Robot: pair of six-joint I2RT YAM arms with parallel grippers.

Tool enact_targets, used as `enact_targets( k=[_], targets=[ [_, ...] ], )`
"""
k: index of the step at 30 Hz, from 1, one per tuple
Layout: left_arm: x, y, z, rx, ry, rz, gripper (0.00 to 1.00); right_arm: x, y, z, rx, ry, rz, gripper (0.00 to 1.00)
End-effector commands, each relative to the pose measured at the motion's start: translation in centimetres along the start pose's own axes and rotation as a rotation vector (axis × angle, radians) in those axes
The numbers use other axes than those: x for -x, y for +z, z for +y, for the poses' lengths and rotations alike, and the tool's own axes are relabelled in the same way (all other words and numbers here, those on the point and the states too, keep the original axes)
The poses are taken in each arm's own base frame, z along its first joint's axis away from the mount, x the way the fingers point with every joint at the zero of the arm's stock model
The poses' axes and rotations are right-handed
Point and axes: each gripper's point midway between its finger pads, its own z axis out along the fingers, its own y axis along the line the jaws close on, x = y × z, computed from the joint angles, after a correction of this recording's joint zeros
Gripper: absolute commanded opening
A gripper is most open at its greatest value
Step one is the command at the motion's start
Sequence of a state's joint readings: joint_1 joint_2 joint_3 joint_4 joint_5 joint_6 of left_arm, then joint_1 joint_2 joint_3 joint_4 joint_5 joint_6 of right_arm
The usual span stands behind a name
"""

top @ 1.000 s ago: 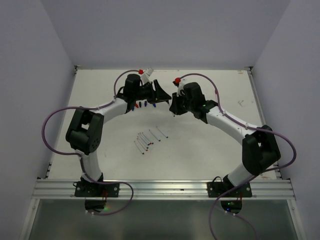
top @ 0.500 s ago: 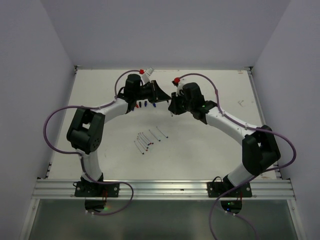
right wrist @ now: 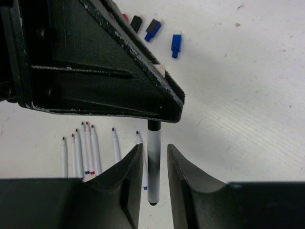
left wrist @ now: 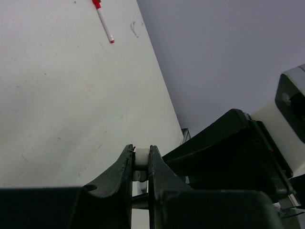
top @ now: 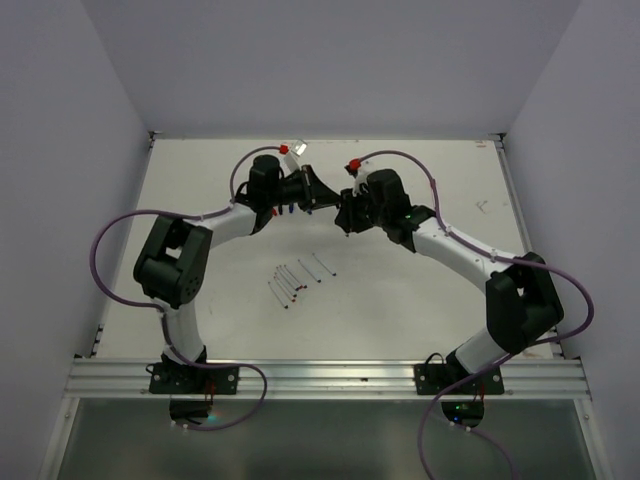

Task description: Open the pen caps

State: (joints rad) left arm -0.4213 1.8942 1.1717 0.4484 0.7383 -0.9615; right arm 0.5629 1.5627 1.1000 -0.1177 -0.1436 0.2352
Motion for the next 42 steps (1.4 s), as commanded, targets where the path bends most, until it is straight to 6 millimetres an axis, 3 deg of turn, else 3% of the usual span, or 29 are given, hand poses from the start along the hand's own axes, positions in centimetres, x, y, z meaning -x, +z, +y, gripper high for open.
enact_targets(
  k=[1,3,4,5,9,12,13,17,20,22,25,26,27,28,29,30,31,33,34,36,37,40,42],
  targets=[
    [1.3,-1.2,-5.2,-0.163,0.054,-0.035,0.00,1.8,-0.4,2.0,0.126,-0.015,-0.069,0.29],
    [1.4,-1.6,-5.6,-0.180,0.046,-0.044,0.00,1.6,-0.2,2.5,0.179,0.000,-0.058,0.15],
    [1.5,-1.8,-5.8,-0.186,0.045,-0.049,0.00,1.5,0.0,2.5,0.181,0.008,-0.054,0.04],
    [1.7,-2.0,-6.0,-0.191,0.047,-0.055,0.00,1.3,0.1,2.4,0.175,0.017,-0.049,0.00],
    [2.2,-1.8,-3.7,-0.049,0.021,-0.078,0.00,1.9,0.0,1.9,0.129,0.028,-0.105,0.00],
    [3.8,-1.9,-0.6,0.204,0.018,-0.132,0.00,2.0,-0.2,0.8,-0.029,-0.039,-0.132,0.00],
    [5.2,-2.2,0.7,0.315,0.038,-0.196,0.00,1.7,-0.1,0.2,-0.136,-0.075,-0.139,0.00],
    [6.6,-3.5,1.5,0.524,0.070,-0.309,0.00,1.7,-0.9,-1.4,-0.392,-0.180,-0.170,0.00],
    [6.9,-4.1,2.4,0.570,0.068,-0.347,0.00,1.3,-1.4,-3.5,-0.537,-0.207,-0.181,0.00],
    [6.7,-4.3,3.0,0.598,0.062,-0.343,0.00,0.8,-1.4,-3.8,-0.563,-0.228,-0.168,0.00],
    [6.1,-3.9,2.7,0.531,0.061,-0.308,0.00,0.1,-0.5,-2.9,-0.465,-0.216,-0.150,0.00],
    [5.1,-3.9,3.3,0.512,0.043,-0.275,0.00,-0.5,0.2,-1.6,-0.360,-0.187,-0.127,0.00],
    [6.2,-3.3,1.8,0.408,0.072,-0.304,0.00,-0.9,0.5,-0.4,-0.253,-0.162,-0.107,0.00],
    [5.0,-2.8,1.0,0.313,0.056,-0.240,0.00,-0.3,0.7,-1.0,-0.187,-0.108,-0.118,0.00],
    [4.7,-3.3,1.6,0.273,0.018,-0.230,0.00,-1.1,1.0,-0.8,-0.118,-0.034,-0.103,0.00],
    [5.4,-3.4,0.6,0.203,0.035,-0.248,0.00,-1.6,0.9,0.9,0.023,0.000,-0.080,0.00],
    [4.8,-3.6,-0.2,0.134,0.034,-0.215,0.00,-0.7,0.8,-0.2,0.059,0.040,-0.107,0.00],
    [5.4,-4.9,-0.6,0.061,0.031,-0.247,0.00,-1.4,0.4,1.2,0.216,0.109,-0.070,0.00],
    [5.3,-5.4,-1.3,0.020,0.043,-0.233,0.00,-1.5,0.6,0.4,0.257,0.146,-0.054,0.00],
    [6.4,-6.6,-1.9,-0.008,0.069,-0.266,0.00,-1.4,0.1,0.9,0.361,0.197,-0.028,0.00],
    [6.5,-6.8,-1.9,-0.012,0.073,-0.269,0.00,-0.6,0.1,1.0,0.389,0.199,-0.062,0.00],
    [7.0,-7.2,-1.6,-0.012,0.071,-0.282,0.00,-1.0,0.2,1.4,0.412,0.251,-0.060,0.00],
    [7.1,-7.2,-0.8,-0.004,0.048,-0.287,0.00,-1.4,0.6,0.6,0.365,0.242,-0.040,0.00]
  ],
)
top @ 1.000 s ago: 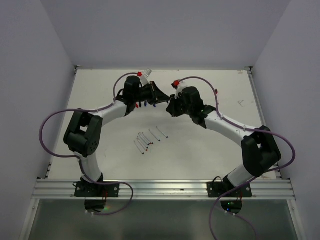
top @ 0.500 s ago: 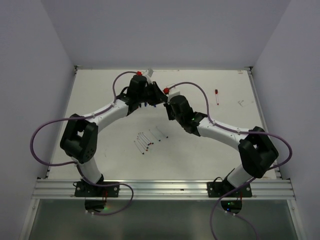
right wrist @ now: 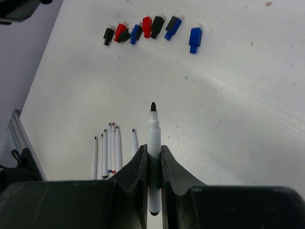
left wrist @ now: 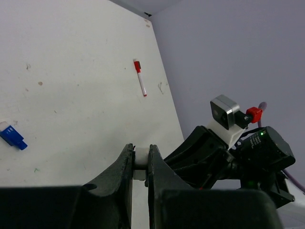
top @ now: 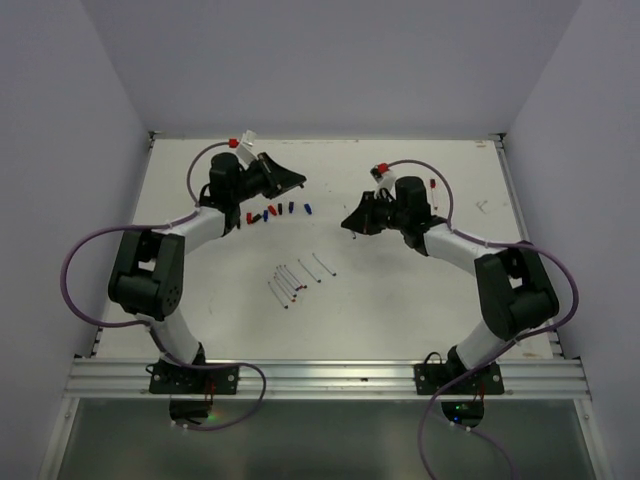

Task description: Open the pen caps

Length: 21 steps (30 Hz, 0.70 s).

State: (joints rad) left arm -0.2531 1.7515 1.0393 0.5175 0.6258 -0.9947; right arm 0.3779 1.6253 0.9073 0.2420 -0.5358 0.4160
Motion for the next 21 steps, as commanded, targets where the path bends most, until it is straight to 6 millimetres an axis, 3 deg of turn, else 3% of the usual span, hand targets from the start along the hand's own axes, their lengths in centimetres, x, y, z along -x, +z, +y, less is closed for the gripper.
enact_targets(
  k=[1,4,5,6,8,9,10,13,14,18,19,20,21],
  targets=[
    [0.6,-0.3,-2.5,-0.089,0.039,-0.019,0.00,-0.5,0.1,2.1,0.079,0.013,0.029,0.00],
    [0.3,0.9,0.3,0.052,0.033,0.017,0.00,-0.8,-0.3,0.3,-0.067,-0.046,0.064,0.00],
    [0.9,1.7,-0.3,0.067,0.110,0.021,0.00,-0.9,-0.4,-0.9,-0.165,-0.071,0.070,0.00],
    [-0.4,1.9,1.5,0.153,0.089,0.069,0.00,-1.9,-0.2,-1.0,-0.205,-0.099,0.109,0.00],
    [-0.6,2.7,2.1,0.226,0.128,0.062,0.00,-2.9,-0.4,-2.0,-0.294,-0.137,0.164,0.00],
    [-1.2,3.2,2.9,0.247,0.128,0.078,0.00,-4.0,-0.1,-1.9,-0.314,-0.155,0.195,0.00],
    [-0.3,3.9,2.8,0.270,0.146,0.057,0.00,-4.7,-0.1,-2.2,-0.337,-0.174,0.222,0.00],
    [-2.2,4.8,5.8,0.412,0.173,0.120,0.00,-6.1,0.3,-3.1,-0.405,-0.209,0.249,0.00],
    [-2.5,5.4,5.3,0.425,0.197,0.136,0.00,-6.4,0.4,-3.1,-0.410,-0.211,0.257,0.00],
    [-3.5,6.7,7.4,0.523,0.231,0.160,0.00,-7.2,1.1,-3.6,-0.459,-0.241,0.255,0.00],
    [-2.6,7.3,7.1,0.537,0.250,0.136,0.00,-7.3,1.2,-4.2,-0.484,-0.249,0.258,0.00],
    [-3.2,7.4,7.4,0.559,0.259,0.163,0.00,-7.5,1.4,-4.2,-0.488,-0.254,0.262,0.00],
    [-3.6,7.7,8.6,0.593,0.257,0.174,0.00,-7.7,1.6,-4.3,-0.491,-0.258,0.267,0.00]
  ],
)
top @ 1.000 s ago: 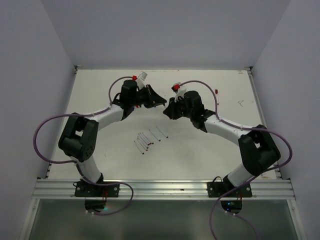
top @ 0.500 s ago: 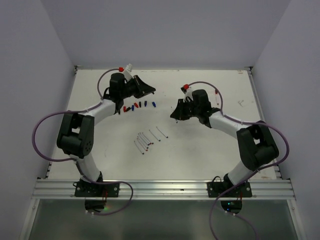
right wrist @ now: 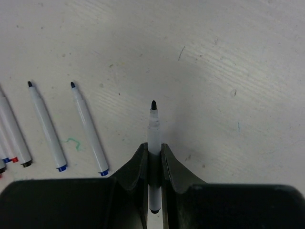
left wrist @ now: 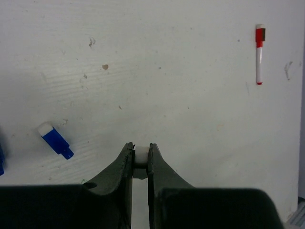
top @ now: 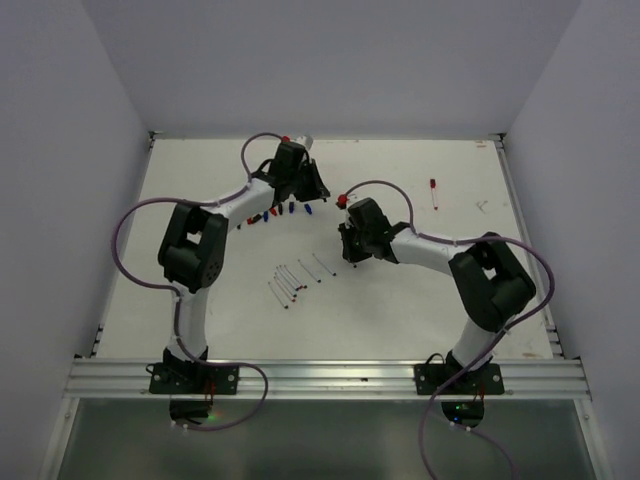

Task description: Open the pen caps

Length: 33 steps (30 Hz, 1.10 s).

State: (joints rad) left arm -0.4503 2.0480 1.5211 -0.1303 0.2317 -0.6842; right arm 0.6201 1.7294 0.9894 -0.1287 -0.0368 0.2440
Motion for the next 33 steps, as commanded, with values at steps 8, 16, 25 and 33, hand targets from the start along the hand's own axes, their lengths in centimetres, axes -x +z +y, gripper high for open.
enact_targets(
  k=[8,16,25,33],
  targets=[
    [0.5,2.7,2.9,0.236,0.082,0.034,0.00,0.4,1.9,0.4,-0.105,-0.090,-0.013,0.06],
    [-0.6,4.4,5.7,0.349,0.098,0.084,0.00,0.7,2.1,1.8,-0.062,-0.083,-0.030,0.17],
    [-1.4,5.0,7.2,0.402,0.113,0.116,0.16,0.6,2.1,2.9,-0.017,-0.072,-0.027,0.34],
    [-1.1,3.8,7.0,0.403,0.127,0.093,0.34,1.6,1.6,3.8,0.019,-0.050,-0.054,0.36]
  ],
)
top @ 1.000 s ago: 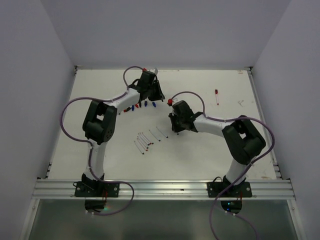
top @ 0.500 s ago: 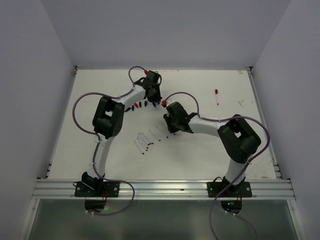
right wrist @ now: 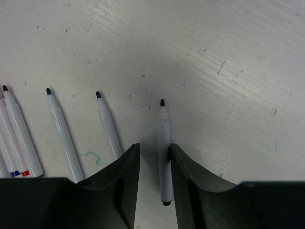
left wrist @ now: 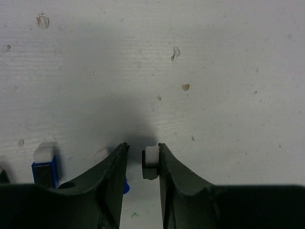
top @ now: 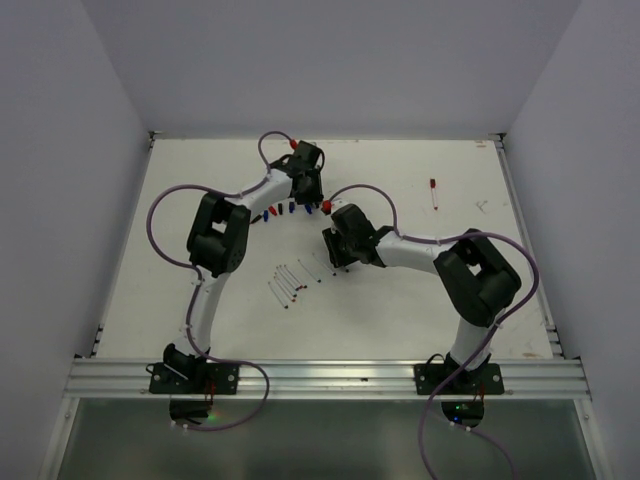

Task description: Open the pen caps

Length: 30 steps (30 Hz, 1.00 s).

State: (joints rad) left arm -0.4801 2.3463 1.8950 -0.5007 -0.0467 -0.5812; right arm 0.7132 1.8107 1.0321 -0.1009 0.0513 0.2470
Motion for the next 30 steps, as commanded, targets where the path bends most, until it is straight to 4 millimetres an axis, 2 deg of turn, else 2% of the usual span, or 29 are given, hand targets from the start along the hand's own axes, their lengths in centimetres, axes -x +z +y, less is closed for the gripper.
enact_targets(
  k=[1,7,10,14,15,16,17,19,20,26,30],
  targets=[
    [0.3,-1.3,0.4,0.024,0.028,-0.017,0.36,2.4,-0.6,1.7,0.064,0.028,-0.060,0.36],
    [0.4,-1.7,0.2,0.013,0.032,-0.019,0.39,5.2,-1.9,2.4,0.087,0.056,-0.126,0.38],
    [1.0,-2.5,-0.2,-0.010,0.029,-0.040,0.39,7.3,-2.6,1.9,0.085,0.088,-0.175,0.38],
    [1.5,-3.1,-1.2,-0.045,0.029,-0.046,0.39,10.1,-2.4,0.4,0.093,0.169,-0.220,0.39],
    [1.4,-3.1,-1.5,-0.060,0.026,-0.041,0.39,10.6,-2.0,0.5,0.120,0.223,-0.218,0.39],
    [1.3,-3.0,-1.6,-0.066,0.026,-0.037,0.39,11.1,-1.8,-0.6,0.122,0.275,-0.226,0.39],
    [1.2,-3.0,-1.5,-0.070,0.024,-0.033,0.39,12.3,-1.6,-0.5,0.155,0.348,-0.257,0.38],
    [1.1,-3.0,-2.1,-0.102,0.016,-0.030,0.39,12.6,-0.7,-0.9,0.188,0.420,-0.260,0.37],
    [1.0,-3.1,-2.3,-0.114,0.016,-0.027,0.39,13.6,-0.6,-0.8,0.202,0.454,-0.287,0.37],
    [0.8,-3.1,-2.6,-0.152,-0.001,-0.014,0.39,14.8,1.6,-0.3,0.249,0.537,-0.314,0.34],
    [1.2,-3.2,-2.6,-0.164,-0.013,-0.026,0.40,14.7,2.4,-0.6,0.234,0.548,-0.317,0.33]
  ],
)
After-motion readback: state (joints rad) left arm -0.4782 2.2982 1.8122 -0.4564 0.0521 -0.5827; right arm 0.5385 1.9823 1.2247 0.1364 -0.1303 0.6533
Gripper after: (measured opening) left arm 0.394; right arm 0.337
